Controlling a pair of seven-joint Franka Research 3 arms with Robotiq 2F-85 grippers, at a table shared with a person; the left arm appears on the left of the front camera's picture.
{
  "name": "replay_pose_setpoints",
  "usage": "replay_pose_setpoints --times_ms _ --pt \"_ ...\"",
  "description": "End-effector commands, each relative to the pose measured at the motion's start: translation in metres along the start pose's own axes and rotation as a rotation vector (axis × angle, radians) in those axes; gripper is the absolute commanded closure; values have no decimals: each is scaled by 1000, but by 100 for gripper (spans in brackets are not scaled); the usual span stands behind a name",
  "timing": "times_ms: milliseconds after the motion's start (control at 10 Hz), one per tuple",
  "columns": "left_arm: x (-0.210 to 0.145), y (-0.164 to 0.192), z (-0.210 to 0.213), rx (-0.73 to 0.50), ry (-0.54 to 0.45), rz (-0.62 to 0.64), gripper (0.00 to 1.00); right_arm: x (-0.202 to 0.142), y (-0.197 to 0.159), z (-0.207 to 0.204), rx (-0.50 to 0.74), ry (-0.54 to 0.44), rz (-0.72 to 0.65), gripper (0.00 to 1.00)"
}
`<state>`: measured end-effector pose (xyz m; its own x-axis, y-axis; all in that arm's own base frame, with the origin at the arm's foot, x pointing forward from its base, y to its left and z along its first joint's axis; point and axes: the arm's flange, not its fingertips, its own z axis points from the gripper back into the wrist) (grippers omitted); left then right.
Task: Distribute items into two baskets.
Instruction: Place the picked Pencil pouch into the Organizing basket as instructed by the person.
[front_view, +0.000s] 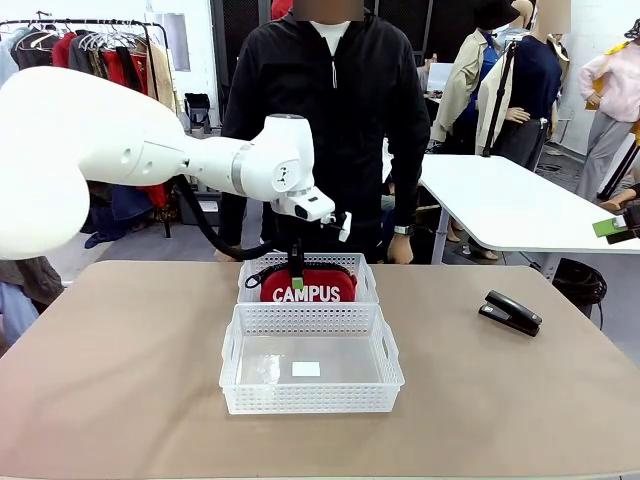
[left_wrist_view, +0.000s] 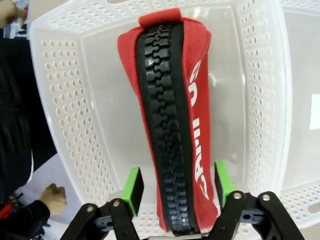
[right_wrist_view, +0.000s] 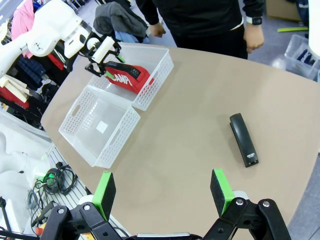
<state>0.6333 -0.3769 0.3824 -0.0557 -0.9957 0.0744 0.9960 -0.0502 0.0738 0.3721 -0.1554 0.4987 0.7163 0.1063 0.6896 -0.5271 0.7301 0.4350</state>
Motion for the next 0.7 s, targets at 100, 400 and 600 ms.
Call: replay_pose_setpoints --times_ms 100,400,600 --pt "-17 -19 30 -13 -10 67 0 1 0 0 11 -17 11 0" --pt "-23 -23 37 -9 -29 105 0 1 0 0 11 -17 11 0" --pt "-17 -10 37 -1 -14 71 0 1 0 0 11 -17 11 0"
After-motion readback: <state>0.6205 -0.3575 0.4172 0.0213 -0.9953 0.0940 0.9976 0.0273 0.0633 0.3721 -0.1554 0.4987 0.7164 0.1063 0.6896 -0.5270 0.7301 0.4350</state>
